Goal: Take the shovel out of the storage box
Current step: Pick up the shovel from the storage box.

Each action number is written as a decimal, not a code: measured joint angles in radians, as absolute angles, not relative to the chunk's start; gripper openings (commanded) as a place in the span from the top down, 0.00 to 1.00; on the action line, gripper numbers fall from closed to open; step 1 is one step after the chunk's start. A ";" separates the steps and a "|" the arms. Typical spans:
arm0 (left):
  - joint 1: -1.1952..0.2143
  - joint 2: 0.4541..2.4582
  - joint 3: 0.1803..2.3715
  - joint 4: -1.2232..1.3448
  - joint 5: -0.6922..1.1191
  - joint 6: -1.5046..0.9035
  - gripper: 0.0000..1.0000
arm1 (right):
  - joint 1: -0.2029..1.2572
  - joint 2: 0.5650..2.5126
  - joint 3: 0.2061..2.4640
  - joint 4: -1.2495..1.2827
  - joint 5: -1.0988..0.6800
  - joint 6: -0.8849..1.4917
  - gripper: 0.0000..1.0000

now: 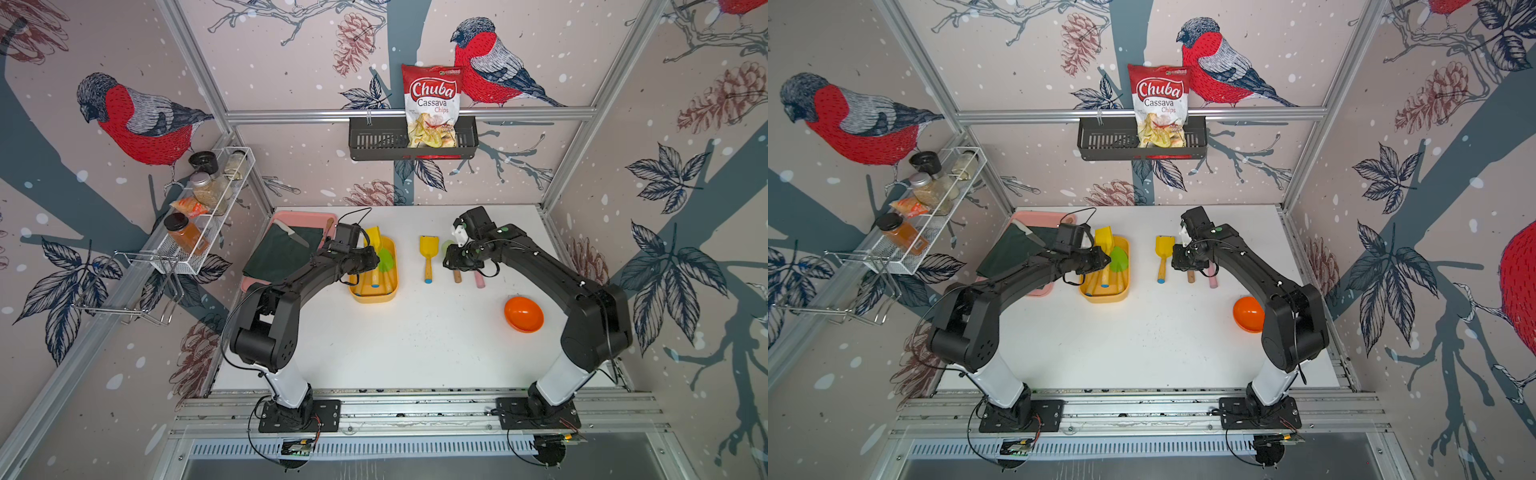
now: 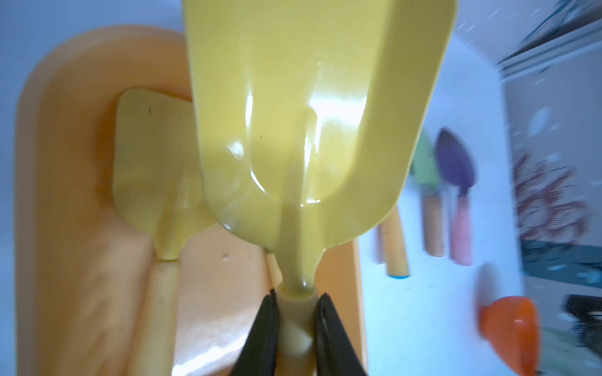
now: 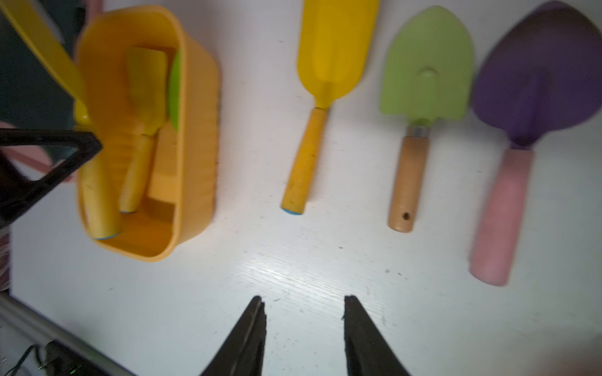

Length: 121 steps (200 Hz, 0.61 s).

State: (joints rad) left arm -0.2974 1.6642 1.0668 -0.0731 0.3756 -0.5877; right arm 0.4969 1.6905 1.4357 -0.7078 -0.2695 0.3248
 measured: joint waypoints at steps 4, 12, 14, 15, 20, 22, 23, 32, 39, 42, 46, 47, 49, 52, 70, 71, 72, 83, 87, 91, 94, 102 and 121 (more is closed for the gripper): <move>-0.291 1.650 1.049 -0.042 0.400 -0.606 1.00 | 0.503 1.689 1.434 -0.683 -0.306 0.329 0.53; -0.284 1.621 1.024 0.008 0.445 -0.643 1.00 | 0.513 1.689 1.430 -0.631 -0.385 0.344 0.50; -0.284 1.614 1.019 0.022 0.457 -0.653 1.00 | 0.516 1.690 1.429 -0.620 -0.401 0.344 0.50; -0.284 1.609 1.017 0.031 0.465 -0.659 1.00 | 0.518 1.690 1.428 -0.609 -0.418 0.345 0.49; -0.284 1.594 1.011 0.067 0.493 -0.677 1.00 | 0.525 1.692 1.427 -0.579 -0.465 0.347 0.48; -0.283 1.587 1.007 0.086 0.507 -0.686 1.00 | 0.528 1.693 1.427 -0.569 -0.482 0.348 0.48; -0.283 1.584 1.005 0.094 0.511 -0.689 1.00 | 0.530 1.694 1.427 -0.559 -0.498 0.350 0.48; -0.282 1.550 0.977 0.197 0.564 -0.730 1.00 | 0.543 1.704 1.427 -0.501 -0.580 0.370 0.47; -0.279 1.524 0.949 0.274 0.594 -0.768 1.00 | 0.552 1.714 1.431 -0.464 -0.634 0.372 0.45; -0.278 1.511 0.934 0.311 0.608 -0.792 1.00 | 0.557 1.720 1.433 -0.446 -0.657 0.374 0.42; -0.275 1.501 0.918 0.353 0.621 -0.817 1.00 | 0.562 1.726 1.437 -0.425 -0.686 0.382 0.40; -0.274 1.499 0.914 0.361 0.624 -0.822 1.00 | 0.563 1.728 1.438 -0.421 -0.692 0.385 0.40; -0.273 1.493 0.904 0.386 0.631 -0.837 1.00 | 0.566 1.731 1.440 -0.410 -0.710 0.396 0.40; -0.271 1.486 0.891 0.418 0.639 -0.854 1.00 | 0.569 1.735 1.442 -0.399 -0.725 0.399 0.40; -0.263 1.463 0.823 0.596 0.686 -0.986 1.00 | 0.591 1.756 1.467 -0.321 -0.808 0.425 0.39; -0.263 1.463 0.820 0.608 0.689 -0.995 1.00 | 0.593 1.758 1.470 -0.316 -0.812 0.425 0.39; -0.262 1.462 0.818 0.614 0.690 -0.999 1.00 | 0.595 1.759 1.472 -0.313 -0.814 0.424 0.39; -0.261 1.459 0.802 0.694 0.709 -1.056 1.00 | 0.609 1.776 1.498 -0.277 -0.846 0.426 0.39; -0.261 1.456 0.798 0.717 0.711 -1.074 1.00 | 0.614 1.782 1.505 -0.263 -0.857 0.428 0.39; -0.261 1.452 0.796 0.736 0.712 -1.084 1.00 | 0.619 1.788 1.511 -0.248 -0.868 0.434 0.39; -0.261 1.447 0.792 0.752 0.714 -1.093 1.00 | 0.622 1.793 1.513 -0.237 -0.876 0.442 0.39; -0.261 1.434 0.782 0.786 0.714 -1.111 1.00 | 0.630 1.801 1.515 -0.217 -0.891 0.451 0.39; -0.261 1.418 0.765 0.857 0.725 -1.141 1.00 | 0.648 1.819 1.515 -0.179 -0.922 0.477 0.41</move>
